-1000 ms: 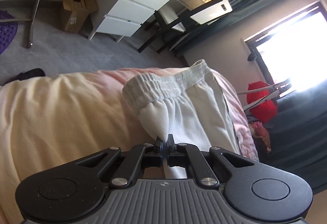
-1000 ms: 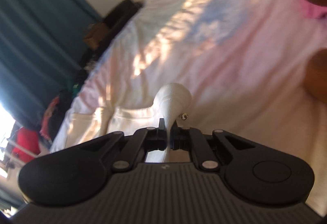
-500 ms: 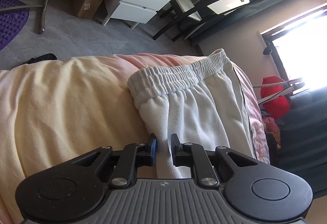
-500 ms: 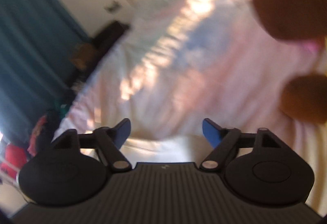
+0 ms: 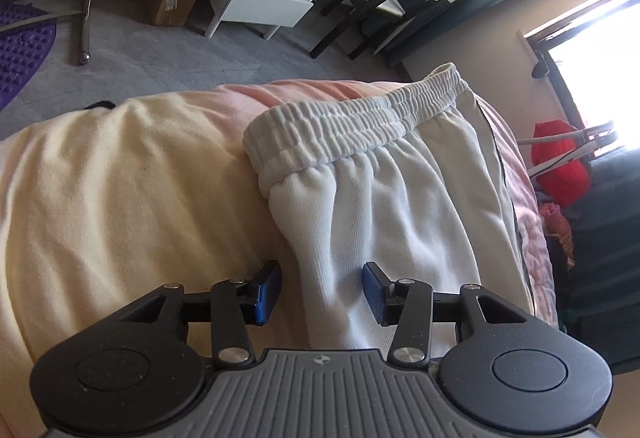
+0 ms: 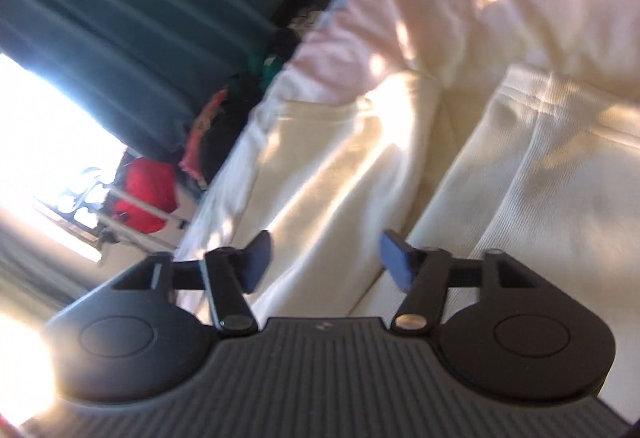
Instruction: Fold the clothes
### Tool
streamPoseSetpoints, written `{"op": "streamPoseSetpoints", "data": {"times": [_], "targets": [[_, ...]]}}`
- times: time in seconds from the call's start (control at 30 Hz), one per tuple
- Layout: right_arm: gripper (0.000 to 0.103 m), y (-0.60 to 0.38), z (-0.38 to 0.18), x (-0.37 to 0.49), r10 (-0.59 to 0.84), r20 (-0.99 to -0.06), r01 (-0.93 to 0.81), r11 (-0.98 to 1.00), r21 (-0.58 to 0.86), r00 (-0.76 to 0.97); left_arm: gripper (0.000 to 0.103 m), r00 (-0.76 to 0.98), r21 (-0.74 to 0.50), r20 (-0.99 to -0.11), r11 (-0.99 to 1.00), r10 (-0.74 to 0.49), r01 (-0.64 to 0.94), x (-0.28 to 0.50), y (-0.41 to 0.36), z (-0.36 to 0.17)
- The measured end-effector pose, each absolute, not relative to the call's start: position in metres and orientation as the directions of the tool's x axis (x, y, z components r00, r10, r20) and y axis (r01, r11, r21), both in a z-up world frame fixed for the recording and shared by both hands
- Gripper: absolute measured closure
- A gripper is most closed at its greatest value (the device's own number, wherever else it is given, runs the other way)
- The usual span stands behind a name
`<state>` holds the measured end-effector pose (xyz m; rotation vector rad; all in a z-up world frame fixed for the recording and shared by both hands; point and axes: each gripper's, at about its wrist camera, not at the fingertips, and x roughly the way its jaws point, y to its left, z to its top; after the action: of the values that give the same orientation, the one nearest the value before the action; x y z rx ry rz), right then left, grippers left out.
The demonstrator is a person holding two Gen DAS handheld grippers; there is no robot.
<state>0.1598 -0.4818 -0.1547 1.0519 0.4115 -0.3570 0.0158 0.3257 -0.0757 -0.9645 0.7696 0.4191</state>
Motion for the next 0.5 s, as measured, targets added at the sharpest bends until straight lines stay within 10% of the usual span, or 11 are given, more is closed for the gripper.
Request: {"op": "streamPoseSetpoints", "data": {"times": [0.37,0.47,0.5], "targets": [[0.050,-0.507,-0.183,0.183,-0.154,-0.447,0.470,0.387,0.793,0.881,0.050,0.652,-0.489,-0.755,0.605,0.066,-0.628,0.047,0.308,-0.072],[0.095,-0.513,-0.186,0.186,-0.179,-0.454,0.487,0.382,0.785,0.873,0.050,0.653,-0.492,-0.754,0.599,0.070,-0.632,0.048,0.308,-0.072],[0.095,-0.513,-0.185,0.185,-0.184,-0.440,0.477,0.381,0.792,0.879,0.050,0.655,-0.497,-0.753,0.594,0.068,-0.633,0.048,0.309,-0.072]]}}
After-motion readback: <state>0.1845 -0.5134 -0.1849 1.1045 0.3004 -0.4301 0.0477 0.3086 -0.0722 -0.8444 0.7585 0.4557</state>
